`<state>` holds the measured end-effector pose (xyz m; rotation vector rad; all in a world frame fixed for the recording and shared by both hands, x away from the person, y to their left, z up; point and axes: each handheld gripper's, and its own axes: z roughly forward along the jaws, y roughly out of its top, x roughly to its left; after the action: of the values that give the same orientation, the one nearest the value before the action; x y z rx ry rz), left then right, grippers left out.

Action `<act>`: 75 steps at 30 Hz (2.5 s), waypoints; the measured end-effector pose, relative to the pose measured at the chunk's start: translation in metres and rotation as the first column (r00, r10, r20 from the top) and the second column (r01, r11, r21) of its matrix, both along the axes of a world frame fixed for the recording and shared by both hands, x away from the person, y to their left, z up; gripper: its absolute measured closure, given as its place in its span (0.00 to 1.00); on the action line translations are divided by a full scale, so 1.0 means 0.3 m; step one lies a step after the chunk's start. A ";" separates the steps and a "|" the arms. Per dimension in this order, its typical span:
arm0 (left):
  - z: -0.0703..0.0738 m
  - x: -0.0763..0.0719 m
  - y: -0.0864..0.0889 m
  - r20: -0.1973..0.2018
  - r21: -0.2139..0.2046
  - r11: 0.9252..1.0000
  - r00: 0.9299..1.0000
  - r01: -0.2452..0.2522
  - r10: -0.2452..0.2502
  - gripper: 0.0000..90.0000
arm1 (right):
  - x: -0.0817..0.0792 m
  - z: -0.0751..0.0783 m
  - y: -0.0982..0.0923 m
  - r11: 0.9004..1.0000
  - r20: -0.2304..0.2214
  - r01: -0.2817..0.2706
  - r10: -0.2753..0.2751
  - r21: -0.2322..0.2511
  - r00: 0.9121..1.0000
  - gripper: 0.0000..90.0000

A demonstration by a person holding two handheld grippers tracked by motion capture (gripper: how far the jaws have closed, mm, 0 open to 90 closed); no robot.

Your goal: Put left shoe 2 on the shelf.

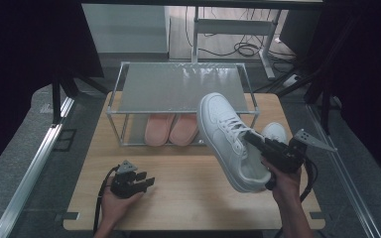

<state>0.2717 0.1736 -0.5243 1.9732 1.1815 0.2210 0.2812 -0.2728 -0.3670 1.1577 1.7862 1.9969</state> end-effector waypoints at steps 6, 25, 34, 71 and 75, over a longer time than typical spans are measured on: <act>0.001 -0.002 0.002 0.003 0.000 1.000 1.000 0.000 0.000 0.61 | 0.047 0.030 0.023 1.000 -0.001 0.002 -0.002 0.020 1.000 0.90; 0.002 -0.005 0.008 0.013 -0.007 1.000 1.000 0.008 -0.007 0.47 | 0.203 0.098 0.083 0.998 -0.012 0.051 -0.050 0.026 0.999 0.90; 0.000 -0.005 0.006 0.012 -0.008 1.000 1.000 0.013 -0.013 0.46 | 0.257 0.127 0.111 0.997 -0.015 0.070 -0.069 0.034 0.997 0.90; -0.002 -0.005 0.003 0.005 -0.007 1.000 1.000 0.024 -0.024 0.44 | 0.463 0.209 0.268 0.990 -0.077 0.136 -0.134 0.024 0.988 0.90; -0.003 -0.005 0.003 0.005 -0.008 1.000 1.000 0.026 -0.026 0.44 | 0.495 0.212 0.291 0.989 -0.089 0.146 -0.144 0.014 0.986 0.90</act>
<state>0.2702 0.1744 -0.5251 1.9790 1.1517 0.2068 0.4298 -0.1855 -0.3035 1.3601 1.6718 1.9129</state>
